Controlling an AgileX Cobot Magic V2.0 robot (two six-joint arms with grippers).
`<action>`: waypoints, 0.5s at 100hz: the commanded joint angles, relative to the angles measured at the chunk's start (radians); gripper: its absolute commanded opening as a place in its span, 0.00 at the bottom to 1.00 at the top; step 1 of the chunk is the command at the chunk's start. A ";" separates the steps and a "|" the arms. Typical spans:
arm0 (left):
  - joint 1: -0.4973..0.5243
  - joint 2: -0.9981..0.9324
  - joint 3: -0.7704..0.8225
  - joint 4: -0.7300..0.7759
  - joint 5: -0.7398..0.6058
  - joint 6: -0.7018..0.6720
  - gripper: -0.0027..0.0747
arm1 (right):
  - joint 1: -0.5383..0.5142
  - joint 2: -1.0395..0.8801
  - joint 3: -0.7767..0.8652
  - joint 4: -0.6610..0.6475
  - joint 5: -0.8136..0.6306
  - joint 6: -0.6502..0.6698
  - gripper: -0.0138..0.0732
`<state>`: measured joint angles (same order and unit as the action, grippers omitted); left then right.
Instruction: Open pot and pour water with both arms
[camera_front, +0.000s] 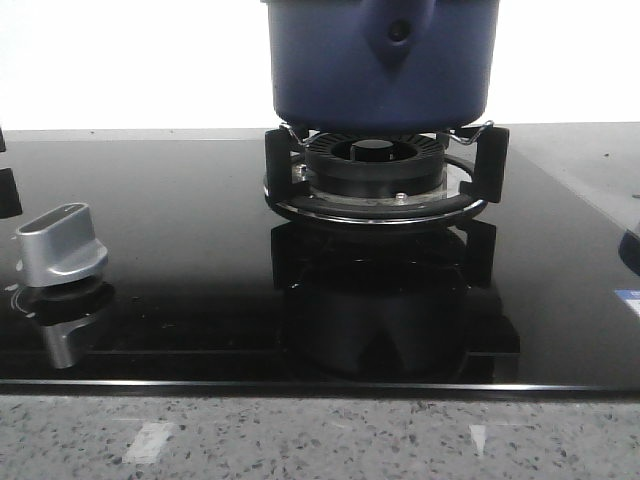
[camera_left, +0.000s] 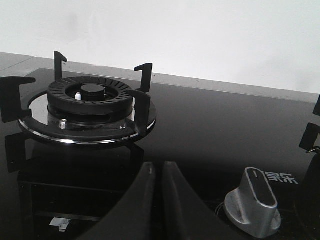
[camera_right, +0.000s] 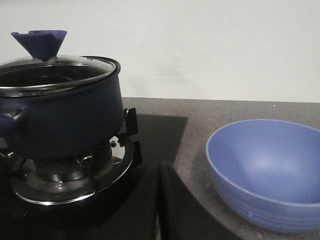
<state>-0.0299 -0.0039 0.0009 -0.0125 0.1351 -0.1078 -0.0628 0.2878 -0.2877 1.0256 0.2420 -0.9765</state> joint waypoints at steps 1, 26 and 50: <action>-0.011 -0.028 0.031 -0.008 -0.077 0.002 0.01 | 0.003 0.006 -0.025 0.017 -0.041 -0.007 0.10; -0.011 -0.028 0.031 -0.008 -0.077 0.002 0.01 | 0.003 0.006 -0.025 0.017 -0.041 -0.007 0.10; -0.011 -0.028 0.031 -0.008 -0.077 0.002 0.01 | 0.003 0.006 -0.023 -0.468 -0.158 0.472 0.10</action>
<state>-0.0299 -0.0039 0.0009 -0.0125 0.1351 -0.1078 -0.0628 0.2878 -0.2877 0.8126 0.1795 -0.7646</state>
